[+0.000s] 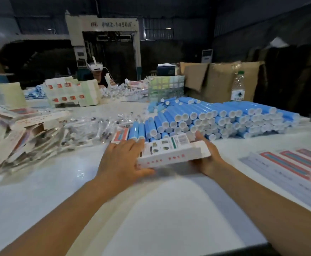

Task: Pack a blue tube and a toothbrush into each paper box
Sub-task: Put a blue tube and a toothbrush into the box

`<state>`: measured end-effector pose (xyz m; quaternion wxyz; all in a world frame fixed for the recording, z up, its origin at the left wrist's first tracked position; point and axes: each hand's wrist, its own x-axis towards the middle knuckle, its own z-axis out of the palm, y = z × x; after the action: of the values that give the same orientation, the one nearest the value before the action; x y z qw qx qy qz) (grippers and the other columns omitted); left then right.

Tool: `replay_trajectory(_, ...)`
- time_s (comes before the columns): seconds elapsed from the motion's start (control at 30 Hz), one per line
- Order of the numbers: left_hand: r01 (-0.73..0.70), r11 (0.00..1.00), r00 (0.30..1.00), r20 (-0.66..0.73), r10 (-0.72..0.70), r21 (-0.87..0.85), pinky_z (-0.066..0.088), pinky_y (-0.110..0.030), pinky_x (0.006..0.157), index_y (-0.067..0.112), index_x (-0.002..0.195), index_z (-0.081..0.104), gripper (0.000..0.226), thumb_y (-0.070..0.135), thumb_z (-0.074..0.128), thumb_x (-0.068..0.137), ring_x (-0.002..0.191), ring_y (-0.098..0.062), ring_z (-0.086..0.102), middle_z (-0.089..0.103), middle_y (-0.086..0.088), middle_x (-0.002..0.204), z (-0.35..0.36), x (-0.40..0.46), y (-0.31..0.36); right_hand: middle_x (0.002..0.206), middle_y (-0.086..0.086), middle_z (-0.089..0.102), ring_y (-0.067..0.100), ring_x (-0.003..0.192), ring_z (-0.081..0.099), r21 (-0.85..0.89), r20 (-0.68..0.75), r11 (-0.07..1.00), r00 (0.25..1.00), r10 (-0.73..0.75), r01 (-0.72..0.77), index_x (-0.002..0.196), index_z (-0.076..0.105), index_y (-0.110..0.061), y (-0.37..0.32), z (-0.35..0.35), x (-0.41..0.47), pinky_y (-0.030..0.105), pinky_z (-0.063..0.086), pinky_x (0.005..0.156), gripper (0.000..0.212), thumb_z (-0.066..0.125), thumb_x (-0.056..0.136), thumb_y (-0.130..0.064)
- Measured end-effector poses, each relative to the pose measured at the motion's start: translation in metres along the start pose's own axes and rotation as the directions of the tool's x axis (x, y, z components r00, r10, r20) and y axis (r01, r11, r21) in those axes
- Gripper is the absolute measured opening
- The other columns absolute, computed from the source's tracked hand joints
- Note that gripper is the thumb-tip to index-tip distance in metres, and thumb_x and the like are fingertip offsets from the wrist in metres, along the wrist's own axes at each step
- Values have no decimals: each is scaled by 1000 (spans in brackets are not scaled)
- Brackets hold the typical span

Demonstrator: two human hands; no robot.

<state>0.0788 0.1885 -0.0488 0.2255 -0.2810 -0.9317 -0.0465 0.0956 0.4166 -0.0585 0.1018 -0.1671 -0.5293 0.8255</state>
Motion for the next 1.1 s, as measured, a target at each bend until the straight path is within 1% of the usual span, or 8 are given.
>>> replay_trajectory(0.07, -50, 992, 998, 52, 44, 115, 22, -31, 95, 27, 146, 25, 98, 87, 27, 68, 125, -15, 33, 40, 8, 138, 11, 5, 7, 97, 24, 70, 39, 95, 65, 156, 81, 983, 993, 84, -96, 97, 64, -13, -8, -12, 8, 50, 50, 91, 51, 36, 96, -55)
replay_trajectory(0.13, -40, 991, 999, 42, 35, 128, 24, -31, 94, 27, 144, 27, 101, 87, 13, 64, 122, -15, 35, 41, 8, 136, 18, 4, 2, 97, 24, 71, 37, 87, 69, 113, 172, 988, 982, 82, -102, 86, 67, -12, -8, -17, 14, 44, 53, 82, 62, 32, 94, -62)
replay_trajectory(0.3, 38, 989, 999, 33, -43, 144, 23, -35, 95, 28, 137, 34, 81, 79, 35, 73, 117, -16, 35, 44, 8, 129, 23, -2, -19, 90, 14, 70, 25, 66, 61, -330, 272, 940, 962, 7, 86, 75, 68, -18, -1, -12, 14, 24, 36, 44, 18, 53, 86, -20)
replay_trajectory(0.5, -3, 995, 998, 62, -4, 104, 11, -38, 110, 28, 146, 16, 90, 81, 23, 74, 132, -13, 27, 34, 10, 143, 22, -1, -1, 92, 8, 75, 33, 76, 54, -514, 379, 816, 923, -62, 266, 77, 73, -28, 9, -9, 9, 34, 34, 50, 26, 56, 86, -9)
replay_trajectory(0.7, -40, 998, 999, 1, 40, 37, 25, -29, 99, 26, 142, 19, 75, 72, 26, 83, 119, -14, 32, 35, 8, 134, 24, -2, 17, 83, 3, 72, 17, 70, 62, -571, 356, 748, 923, -144, 337, 71, 70, -21, -4, -5, -1, 25, 47, 51, 22, 59, 88, -11)
replay_trajectory(0.9, -40, 998, 999, -3, 40, 39, 29, -31, 92, 27, 137, 26, 70, 72, 21, 84, 114, -15, 36, 39, 7, 130, 26, -3, 21, 76, 8, 64, 18, 65, 55, -835, 287, 234, 756, -588, 498, 81, 64, -5, -67, 41, 28, 23, 45, 51, 20, 49, 92, -10)
replay_trajectory(0.97, -52, 997, 999, -5, 52, 49, 27, -30, 86, 28, 133, 26, 68, 73, 14, 83, 105, -14, 35, 39, 8, 126, 27, -2, 20, 79, 11, 57, 27, 74, 51, -900, 383, -32, 752, -536, 435, 79, 56, -5, -83, 66, 47, 33, 43, 59, 19, 43, 93, -8)
replay_trajectory(1.1, -65, 998, 998, 16, 64, 28, 27, -32, 84, 28, 124, 26, 59, 73, 21, 86, 98, -14, 32, 39, 7, 119, 29, 0, 20, 83, 8, 50, 23, 67, 47, -903, 378, -348, 851, -364, 252, 73, 41, -10, -91, 102, 83, 32, 36, 56, 21, 41, 93, -4)
